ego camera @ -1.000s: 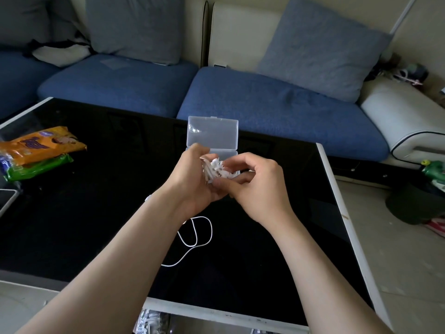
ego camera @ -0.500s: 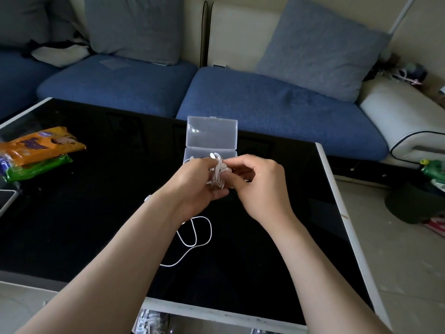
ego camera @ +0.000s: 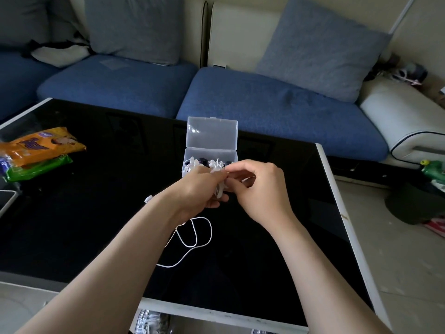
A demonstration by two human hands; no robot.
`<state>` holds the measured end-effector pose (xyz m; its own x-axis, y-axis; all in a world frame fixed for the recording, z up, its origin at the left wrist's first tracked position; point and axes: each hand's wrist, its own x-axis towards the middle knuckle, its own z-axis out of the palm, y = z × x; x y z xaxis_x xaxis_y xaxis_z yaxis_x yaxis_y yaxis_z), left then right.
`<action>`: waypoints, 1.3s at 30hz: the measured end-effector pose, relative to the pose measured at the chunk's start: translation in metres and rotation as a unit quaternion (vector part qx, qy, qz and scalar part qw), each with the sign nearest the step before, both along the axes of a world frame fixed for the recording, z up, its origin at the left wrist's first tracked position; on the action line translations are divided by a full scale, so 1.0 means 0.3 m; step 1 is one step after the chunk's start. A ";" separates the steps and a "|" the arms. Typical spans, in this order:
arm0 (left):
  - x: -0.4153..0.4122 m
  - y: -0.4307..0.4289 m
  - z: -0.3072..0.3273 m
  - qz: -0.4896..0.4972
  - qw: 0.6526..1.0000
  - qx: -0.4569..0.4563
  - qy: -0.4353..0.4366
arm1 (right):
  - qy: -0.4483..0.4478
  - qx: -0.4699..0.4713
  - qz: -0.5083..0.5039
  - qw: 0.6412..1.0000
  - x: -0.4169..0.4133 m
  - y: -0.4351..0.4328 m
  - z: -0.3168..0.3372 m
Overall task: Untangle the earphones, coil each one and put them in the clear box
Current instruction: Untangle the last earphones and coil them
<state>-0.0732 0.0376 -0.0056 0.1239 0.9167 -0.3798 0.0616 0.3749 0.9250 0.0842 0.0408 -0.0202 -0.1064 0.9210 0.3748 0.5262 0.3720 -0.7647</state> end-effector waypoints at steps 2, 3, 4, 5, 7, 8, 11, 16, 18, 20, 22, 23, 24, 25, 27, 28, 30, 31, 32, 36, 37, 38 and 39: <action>0.004 0.002 -0.003 -0.006 1.000 -0.011 -0.003 | 0.006 -0.012 -0.046 0.999 0.002 0.015 -0.014; 0.006 0.006 -0.004 -0.001 1.000 -0.014 -0.008 | 0.007 -0.052 -0.069 0.996 0.001 0.025 -0.024; 0.009 0.009 -0.001 0.009 1.000 -0.014 -0.020 | 0.018 -0.108 -0.077 0.991 -0.002 0.035 -0.035; 0.011 0.012 0.000 0.016 0.999 -0.014 -0.035 | 0.042 -0.164 -0.067 0.983 -0.009 0.042 -0.045; 0.013 0.023 -0.002 0.028 0.997 -0.012 -0.067 | 0.150 -0.248 -0.005 0.957 -0.027 0.047 -0.064; 0.013 0.032 -0.007 0.035 0.997 -0.006 -0.069 | 0.215 -0.275 0.030 0.936 -0.040 0.042 -0.065; 0.001 0.053 -0.018 0.036 0.999 0.030 0.026 | 0.314 -0.289 0.074 0.901 -0.073 0.037 -0.054; -0.056 0.098 -0.037 0.062 0.984 0.126 0.108 | 0.296 -0.245 0.050 0.922 -0.113 0.082 -0.076; -0.077 0.114 -0.051 0.096 0.963 0.161 0.192 | 0.250 -0.208 0.011 0.946 -0.133 0.112 -0.094; -0.092 0.127 -0.060 0.084 0.944 0.186 0.258 | 0.200 -0.171 -0.024 0.964 -0.162 0.146 -0.112; -0.101 0.130 -0.075 0.056 0.925 0.188 0.326 | 0.158 -0.147 -0.044 0.975 -0.183 0.176 -0.123; -0.110 0.137 -0.089 0.049 0.914 0.184 0.358 | 0.134 -0.138 -0.052 0.980 -0.193 0.195 -0.123; -0.117 0.142 -0.107 0.042 0.904 0.176 0.388 | 0.107 -0.127 -0.059 0.984 -0.196 0.212 -0.122; -0.126 0.146 -0.122 0.037 0.894 0.164 0.415 | 0.077 -0.120 -0.072 0.987 -0.203 0.230 -0.117; -0.130 0.147 -0.144 0.019 0.877 0.137 0.461 | 0.029 -0.125 -0.090 0.988 -0.208 0.263 -0.103; -0.133 0.145 -0.151 0.004 0.867 0.125 0.481 | 0.004 -0.140 -0.092 0.986 -0.216 0.281 -0.103; -0.140 0.137 -0.160 -0.034 0.846 0.112 0.520 | -0.062 -0.182 -0.088 0.977 -0.235 0.307 -0.108; -0.143 0.133 -0.164 -0.048 0.836 0.111 0.535 | -0.101 -0.202 -0.090 0.970 -0.243 0.315 -0.114; -0.150 0.132 -0.170 -0.058 0.829 0.114 0.545 | -0.129 -0.214 -0.096 0.964 -0.255 0.324 -0.123; -0.160 0.122 -0.191 -0.074 0.808 0.130 0.570 | -0.142 -0.188 -0.125 0.964 -0.288 0.348 -0.153; -0.160 0.119 -0.193 -0.076 0.806 0.136 0.571 | -0.148 -0.180 -0.136 0.963 -0.295 0.349 -0.154; -0.161 0.118 -0.196 -0.078 0.805 0.140 0.571 | -0.156 -0.171 -0.148 0.961 -0.300 0.352 -0.159; -0.161 0.117 -0.198 -0.082 0.803 0.139 0.574 | -0.166 -0.166 -0.161 0.959 -0.305 0.353 -0.162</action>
